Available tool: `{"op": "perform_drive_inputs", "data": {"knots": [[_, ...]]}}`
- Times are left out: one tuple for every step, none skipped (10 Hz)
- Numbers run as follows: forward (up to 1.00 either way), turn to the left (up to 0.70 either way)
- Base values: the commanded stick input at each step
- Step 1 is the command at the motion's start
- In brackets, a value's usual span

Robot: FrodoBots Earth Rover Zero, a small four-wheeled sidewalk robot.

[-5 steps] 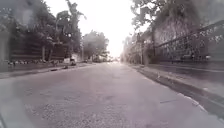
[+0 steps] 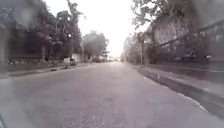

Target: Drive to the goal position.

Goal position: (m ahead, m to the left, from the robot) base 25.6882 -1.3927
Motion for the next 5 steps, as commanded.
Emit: {"op": "perform_drive_inputs", "data": {"knots": [[0.37,0.00],[0.44,0.00],[0.51,0.00],[0.58,0.00],[0.71,0.00]]}}
